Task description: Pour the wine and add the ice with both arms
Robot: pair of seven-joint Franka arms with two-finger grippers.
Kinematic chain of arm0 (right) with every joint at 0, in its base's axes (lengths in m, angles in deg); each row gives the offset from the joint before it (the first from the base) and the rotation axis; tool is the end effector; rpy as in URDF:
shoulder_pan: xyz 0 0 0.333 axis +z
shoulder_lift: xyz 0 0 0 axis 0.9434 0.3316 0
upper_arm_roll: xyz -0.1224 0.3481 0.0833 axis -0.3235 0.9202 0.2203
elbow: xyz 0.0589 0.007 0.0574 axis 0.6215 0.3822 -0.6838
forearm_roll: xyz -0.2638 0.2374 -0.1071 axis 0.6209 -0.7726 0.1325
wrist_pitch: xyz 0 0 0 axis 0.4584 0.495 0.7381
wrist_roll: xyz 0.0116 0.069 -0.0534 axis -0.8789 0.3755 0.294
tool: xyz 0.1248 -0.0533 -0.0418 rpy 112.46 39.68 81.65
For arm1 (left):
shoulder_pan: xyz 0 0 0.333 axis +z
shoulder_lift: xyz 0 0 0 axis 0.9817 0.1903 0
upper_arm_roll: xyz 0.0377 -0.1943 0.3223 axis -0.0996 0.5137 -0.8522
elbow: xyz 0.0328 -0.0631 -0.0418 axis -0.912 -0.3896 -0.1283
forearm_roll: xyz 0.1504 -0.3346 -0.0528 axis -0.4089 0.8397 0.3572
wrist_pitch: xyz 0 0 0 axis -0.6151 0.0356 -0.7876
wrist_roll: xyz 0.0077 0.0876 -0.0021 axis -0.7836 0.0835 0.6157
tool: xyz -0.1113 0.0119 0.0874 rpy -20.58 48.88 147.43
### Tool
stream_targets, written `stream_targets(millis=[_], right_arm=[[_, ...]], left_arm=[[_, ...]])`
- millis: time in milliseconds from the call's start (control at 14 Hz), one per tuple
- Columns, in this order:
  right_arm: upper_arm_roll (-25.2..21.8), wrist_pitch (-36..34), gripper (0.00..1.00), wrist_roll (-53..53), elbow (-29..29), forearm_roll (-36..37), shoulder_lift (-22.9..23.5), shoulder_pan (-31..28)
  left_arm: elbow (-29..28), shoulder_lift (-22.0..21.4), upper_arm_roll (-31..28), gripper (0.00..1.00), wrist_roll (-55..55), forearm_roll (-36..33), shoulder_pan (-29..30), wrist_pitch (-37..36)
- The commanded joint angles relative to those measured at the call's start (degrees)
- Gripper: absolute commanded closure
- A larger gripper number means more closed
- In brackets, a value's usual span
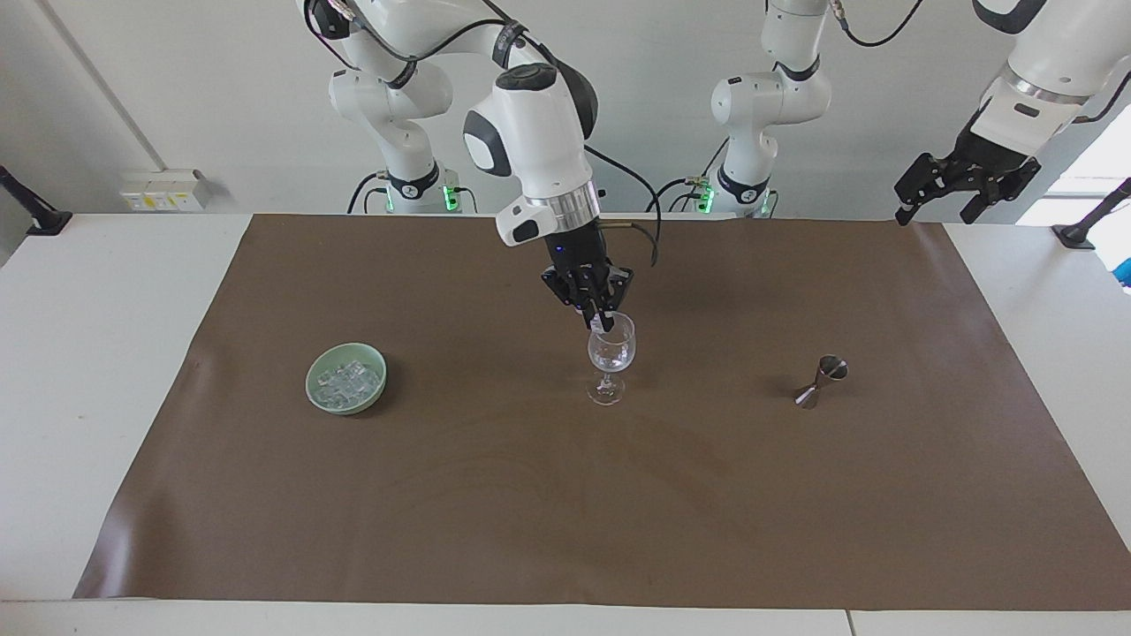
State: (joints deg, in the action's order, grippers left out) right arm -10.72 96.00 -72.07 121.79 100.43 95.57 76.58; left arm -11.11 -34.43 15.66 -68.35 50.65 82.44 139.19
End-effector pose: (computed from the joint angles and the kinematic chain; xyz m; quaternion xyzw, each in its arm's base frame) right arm 0.5668 0.3906 0.5379 -0.9506 0.2277 -0.1284 0.1677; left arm 0.5060 0.0141 0.6617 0.9998 -0.0087 -0.0150 0.0092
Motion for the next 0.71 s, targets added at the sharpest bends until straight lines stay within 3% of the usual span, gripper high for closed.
stream_targets(millis=[0,214,285,499,642], right_arm=[[0.66,-0.1,1.0,-1.77,-0.76,1.71,1.82,-0.24],[0.66,-0.1,0.99,-1.5,-0.15,1.71,1.92,-0.24],[0.66,-0.1,0.95,-1.59,-0.23,1.79,1.92,-0.24],[0.66,-0.1,0.59,-1.59,-0.32,1.71,2.0,-0.24],[0.66,-0.1,0.46,-1.68,-0.32,1.62,2.0,-0.24]], left_arm=[[-2.32,-2.39,-0.33,0.0,0.19,-0.96,-0.07,1.17],[-2.32,-2.39,-0.33,0.0,0.19,-0.96,0.2,1.17],[-2.32,-2.39,-0.33,0.0,0.19,-0.96,0.2,1.17],[-2.32,-2.39,-0.33,0.0,0.19,-0.96,0.2,1.17],[-2.32,-2.39,-0.33,0.0,0.19,-0.96,0.2,1.17]])
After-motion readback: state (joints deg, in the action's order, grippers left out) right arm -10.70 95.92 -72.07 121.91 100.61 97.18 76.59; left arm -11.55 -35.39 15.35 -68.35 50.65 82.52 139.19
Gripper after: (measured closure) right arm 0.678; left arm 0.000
